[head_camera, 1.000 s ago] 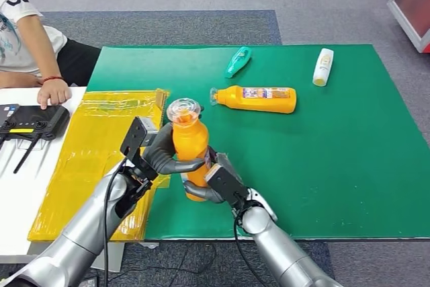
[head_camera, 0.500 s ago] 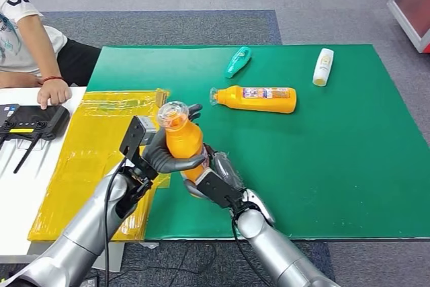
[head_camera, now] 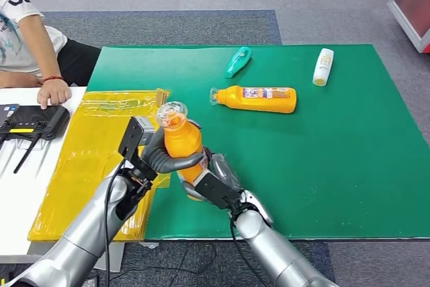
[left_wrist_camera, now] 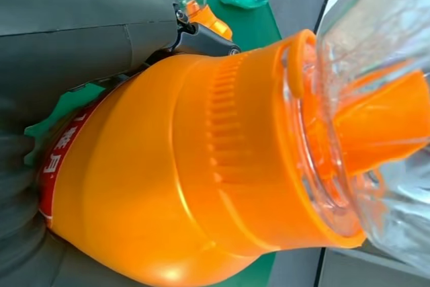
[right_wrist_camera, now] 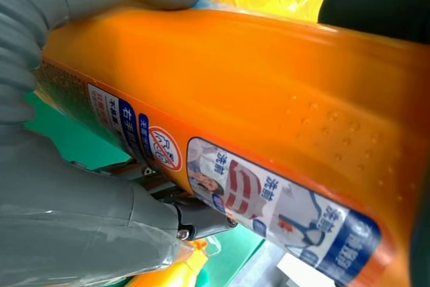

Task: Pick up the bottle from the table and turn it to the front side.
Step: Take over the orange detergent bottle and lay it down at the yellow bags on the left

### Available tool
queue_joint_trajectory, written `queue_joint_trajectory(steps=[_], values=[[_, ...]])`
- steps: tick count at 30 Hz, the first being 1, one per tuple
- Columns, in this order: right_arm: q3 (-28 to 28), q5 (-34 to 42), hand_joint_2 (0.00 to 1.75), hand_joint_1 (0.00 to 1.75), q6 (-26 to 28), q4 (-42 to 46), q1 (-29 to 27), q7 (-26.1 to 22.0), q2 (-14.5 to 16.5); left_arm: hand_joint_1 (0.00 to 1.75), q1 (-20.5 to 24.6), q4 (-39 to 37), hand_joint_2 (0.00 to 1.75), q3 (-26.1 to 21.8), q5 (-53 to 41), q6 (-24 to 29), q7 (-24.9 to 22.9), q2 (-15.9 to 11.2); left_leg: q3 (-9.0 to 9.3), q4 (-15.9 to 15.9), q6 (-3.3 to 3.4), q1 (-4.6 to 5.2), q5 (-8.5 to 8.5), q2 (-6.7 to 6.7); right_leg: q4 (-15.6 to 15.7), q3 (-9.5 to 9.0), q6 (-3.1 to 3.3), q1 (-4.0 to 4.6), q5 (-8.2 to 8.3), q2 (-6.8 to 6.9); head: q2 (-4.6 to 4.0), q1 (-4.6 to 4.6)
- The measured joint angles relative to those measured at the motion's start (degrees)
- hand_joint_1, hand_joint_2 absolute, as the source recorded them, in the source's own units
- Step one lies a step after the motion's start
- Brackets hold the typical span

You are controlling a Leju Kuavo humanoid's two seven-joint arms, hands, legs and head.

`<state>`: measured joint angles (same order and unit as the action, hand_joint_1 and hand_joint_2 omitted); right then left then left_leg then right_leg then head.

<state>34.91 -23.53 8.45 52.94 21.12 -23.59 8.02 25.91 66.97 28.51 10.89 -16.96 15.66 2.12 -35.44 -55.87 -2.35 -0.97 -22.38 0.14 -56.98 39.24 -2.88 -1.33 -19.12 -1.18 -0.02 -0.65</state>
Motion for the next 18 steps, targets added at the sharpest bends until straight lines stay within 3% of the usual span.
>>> queue_joint_trajectory(steps=[1, 4, 5, 18], values=[[0.05, 0.04, 1.75, 1.58, -0.01, -0.05, 0.00, 0.01, 0.05, 1.75, -0.05, 0.00, 1.75, -0.08, -0.08, 0.05, 0.07, 0.02, 0.00, 0.00, 0.00, 0.00, 0.00, 0.00, 0.00, 0.00, 0.00, 0.00, 0.00, 0.00, 0.00, -0.01], [0.16, 0.25, 1.75, 0.30, -0.13, -0.18, -0.01, -0.01, 0.13, 1.75, -0.26, 0.00, 1.75, -0.23, -0.23, 0.09, 0.38, 0.04, 0.00, 0.00, 0.00, 0.00, 0.00, 0.00, 0.00, 0.00, 0.00, 0.00, 0.00, 0.00, 0.00, 0.00], [0.17, 0.34, 1.75, 0.02, -0.22, -0.20, -0.01, -0.04, 0.13, 1.75, -0.35, 0.00, 1.75, -0.27, -0.35, 0.13, 0.46, 0.04, 0.00, 0.00, 0.00, 0.00, 0.00, 0.00, 0.00, 0.00, 0.00, 0.00, 0.00, 0.00, 0.00, 0.00], [0.03, 2.11, 1.75, 0.00, -1.37, -0.25, -0.27, -0.20, 0.13, 1.75, -2.05, 0.38, 1.75, -0.93, -1.22, 0.10, 1.33, -0.38, 0.00, 0.00, 0.00, 0.00, 0.00, 0.00, 0.00, 0.00, 0.00, 0.00, 0.00, 0.00, 0.00, 0.01]])
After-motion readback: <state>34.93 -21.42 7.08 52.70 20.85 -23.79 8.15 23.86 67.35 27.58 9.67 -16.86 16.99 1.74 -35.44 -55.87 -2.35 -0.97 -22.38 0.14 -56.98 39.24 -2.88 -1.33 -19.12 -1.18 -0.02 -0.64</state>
